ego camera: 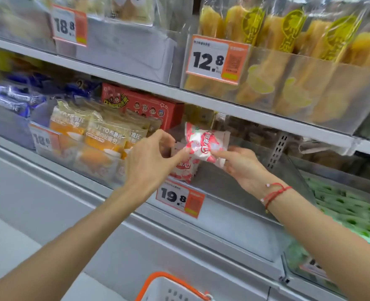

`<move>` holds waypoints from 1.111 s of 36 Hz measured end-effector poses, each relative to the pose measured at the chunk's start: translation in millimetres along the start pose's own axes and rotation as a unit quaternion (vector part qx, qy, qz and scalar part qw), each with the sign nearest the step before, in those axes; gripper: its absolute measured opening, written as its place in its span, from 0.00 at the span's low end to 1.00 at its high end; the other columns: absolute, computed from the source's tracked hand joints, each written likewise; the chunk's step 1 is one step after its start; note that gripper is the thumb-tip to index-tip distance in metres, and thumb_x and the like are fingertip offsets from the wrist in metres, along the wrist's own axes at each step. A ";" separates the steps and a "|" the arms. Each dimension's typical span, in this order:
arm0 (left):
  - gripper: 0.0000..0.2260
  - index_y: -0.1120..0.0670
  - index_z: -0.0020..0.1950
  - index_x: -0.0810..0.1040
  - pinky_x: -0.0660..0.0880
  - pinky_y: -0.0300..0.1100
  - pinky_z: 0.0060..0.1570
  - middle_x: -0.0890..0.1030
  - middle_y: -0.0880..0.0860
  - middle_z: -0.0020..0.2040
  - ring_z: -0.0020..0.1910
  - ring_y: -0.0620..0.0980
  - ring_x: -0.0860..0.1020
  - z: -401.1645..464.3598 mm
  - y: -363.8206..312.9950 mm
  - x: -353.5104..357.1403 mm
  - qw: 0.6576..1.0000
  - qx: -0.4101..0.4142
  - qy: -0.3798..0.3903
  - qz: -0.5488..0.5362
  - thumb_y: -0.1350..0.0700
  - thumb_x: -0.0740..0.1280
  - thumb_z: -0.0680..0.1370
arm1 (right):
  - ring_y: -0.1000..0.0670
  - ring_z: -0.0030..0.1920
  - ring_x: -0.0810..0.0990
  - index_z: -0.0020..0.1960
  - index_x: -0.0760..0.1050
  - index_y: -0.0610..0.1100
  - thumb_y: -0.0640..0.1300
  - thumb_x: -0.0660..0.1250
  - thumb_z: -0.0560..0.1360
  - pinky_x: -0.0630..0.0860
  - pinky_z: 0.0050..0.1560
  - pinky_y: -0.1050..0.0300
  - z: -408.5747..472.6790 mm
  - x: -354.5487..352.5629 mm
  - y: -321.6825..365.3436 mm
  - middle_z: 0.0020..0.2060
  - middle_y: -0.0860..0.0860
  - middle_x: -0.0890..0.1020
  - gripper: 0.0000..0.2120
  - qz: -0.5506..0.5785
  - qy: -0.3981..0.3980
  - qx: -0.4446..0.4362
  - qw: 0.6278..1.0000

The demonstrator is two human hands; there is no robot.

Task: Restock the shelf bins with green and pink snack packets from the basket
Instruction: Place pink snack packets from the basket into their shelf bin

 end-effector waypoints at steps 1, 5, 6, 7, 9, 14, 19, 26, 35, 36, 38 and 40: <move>0.18 0.45 0.53 0.76 0.70 0.39 0.47 0.79 0.41 0.50 0.50 0.42 0.75 2.6 2.7 -3.2 0.997 0.037 -0.020 0.067 0.36 0.69 0.71 | 0.51 0.50 0.81 0.62 0.77 0.40 0.40 0.74 0.70 0.75 0.41 0.66 8.8 3.0 5.0 0.54 0.48 0.82 0.21 -0.067 -0.003 -0.034 0.997; 0.26 0.49 0.71 0.67 0.60 0.48 0.64 0.68 0.48 0.70 0.70 0.51 0.61 2.3 32.7 14.6 0.975 0.051 0.047 0.212 0.46 0.67 0.74 | 0.47 0.58 0.77 0.64 0.74 0.38 0.40 0.72 0.71 0.75 0.54 0.56 35.4 39.9 9.7 0.61 0.46 0.78 0.23 -0.394 0.060 -0.155 0.904; 0.27 0.49 0.73 0.64 0.59 0.48 0.65 0.68 0.48 0.70 0.71 0.52 0.59 0.5 37.9 17.3 0.975 0.037 0.059 0.213 0.46 0.65 0.75 | 0.45 0.61 0.76 0.64 0.73 0.37 0.41 0.71 0.72 0.74 0.56 0.54 40.7 51.5 6.4 0.63 0.44 0.77 0.22 -0.453 0.075 -0.173 0.872; 0.28 0.48 0.75 0.62 0.59 0.48 0.64 0.69 0.48 0.70 0.70 0.52 0.60 -1.1 41.5 18.2 0.975 0.033 0.061 0.210 0.46 0.62 0.76 | 0.45 0.61 0.76 0.65 0.73 0.38 0.41 0.69 0.73 0.73 0.57 0.53 47.5 62.3 1.7 0.64 0.44 0.76 0.22 -0.490 0.088 -0.190 0.846; 0.29 0.47 0.75 0.61 0.60 0.48 0.61 0.73 0.47 0.67 0.68 0.52 0.63 -2.9 43.1 16.8 0.974 0.044 0.051 0.215 0.43 0.56 0.74 | 0.45 0.61 0.76 0.67 0.71 0.42 0.40 0.67 0.73 0.75 0.58 0.52 58.2 80.9 -5.1 0.64 0.45 0.76 0.22 -0.524 0.097 -0.222 0.817; 0.32 0.45 0.78 0.55 0.62 0.47 0.59 0.74 0.46 0.65 0.67 0.48 0.56 -7.4 43.6 13.9 0.977 0.037 0.045 0.205 0.42 0.52 0.73 | 0.43 0.55 0.77 0.65 0.69 0.47 0.35 0.64 0.74 0.74 0.48 0.52 66.3 95.7 -5.1 0.57 0.44 0.77 0.21 -0.568 0.046 -0.304 0.763; 0.32 0.46 0.78 0.52 0.61 0.50 0.64 0.67 0.51 0.71 0.69 0.48 0.52 -10.1 38.8 12.0 0.987 -0.006 0.054 0.154 0.47 0.62 0.77 | 0.45 0.62 0.72 0.67 0.73 0.49 0.38 0.64 0.77 0.71 0.56 0.54 64.9 92.4 -15.0 0.63 0.48 0.73 0.20 -0.577 0.040 -0.345 0.739; 0.32 0.46 0.78 0.52 0.62 0.51 0.65 0.67 0.50 0.71 0.70 0.50 0.58 -10.9 40.4 12.4 0.989 -0.012 0.048 0.142 0.47 0.62 0.77 | 0.45 0.62 0.69 0.69 0.71 0.49 0.41 0.62 0.76 0.70 0.55 0.51 63.6 94.8 -24.3 0.62 0.47 0.72 0.21 -0.601 0.039 -0.325 0.729; 0.31 0.52 0.79 0.50 0.58 0.49 0.69 0.65 0.51 0.73 0.71 0.51 0.61 -8.2 50.7 23.5 0.981 0.043 0.041 0.184 0.44 0.55 0.78 | 0.44 0.65 0.69 0.71 0.64 0.46 0.44 0.71 0.68 0.72 0.61 0.49 63.8 83.3 -20.0 0.66 0.46 0.70 0.34 -0.571 0.069 -0.289 0.765; 0.31 0.52 0.79 0.50 0.57 0.49 0.69 0.64 0.51 0.74 0.72 0.51 0.60 -8.2 50.6 23.4 0.980 0.052 0.034 0.188 0.44 0.54 0.78 | 0.44 0.64 0.69 0.71 0.64 0.46 0.44 0.71 0.68 0.73 0.60 0.51 62.4 80.4 -17.6 0.66 0.46 0.70 0.33 -0.563 0.064 -0.293 0.770; 0.30 0.53 0.78 0.53 0.57 0.49 0.70 0.63 0.52 0.75 0.73 0.51 0.60 -9.5 47.4 21.7 0.979 0.073 0.013 0.189 0.45 0.56 0.79 | 0.45 0.64 0.70 0.70 0.65 0.46 0.45 0.70 0.70 0.74 0.58 0.52 56.4 73.1 -11.5 0.66 0.47 0.71 0.31 -0.541 0.055 -0.301 0.783; 0.26 0.54 0.76 0.59 0.59 0.47 0.69 0.67 0.52 0.72 0.70 0.51 0.64 -14.6 38.1 18.6 0.979 0.099 -0.017 0.178 0.49 0.59 0.79 | 0.46 0.64 0.71 0.70 0.66 0.46 0.46 0.68 0.71 0.74 0.57 0.52 43.8 64.0 -5.9 0.66 0.48 0.72 0.28 -0.514 0.047 -0.308 0.799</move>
Point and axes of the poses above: each hand's wrist, its own z-axis towards the middle knuckle, its own x-axis out of the palm, y = z × x, the point moved 6 cm from there along z, towards the middle knuckle
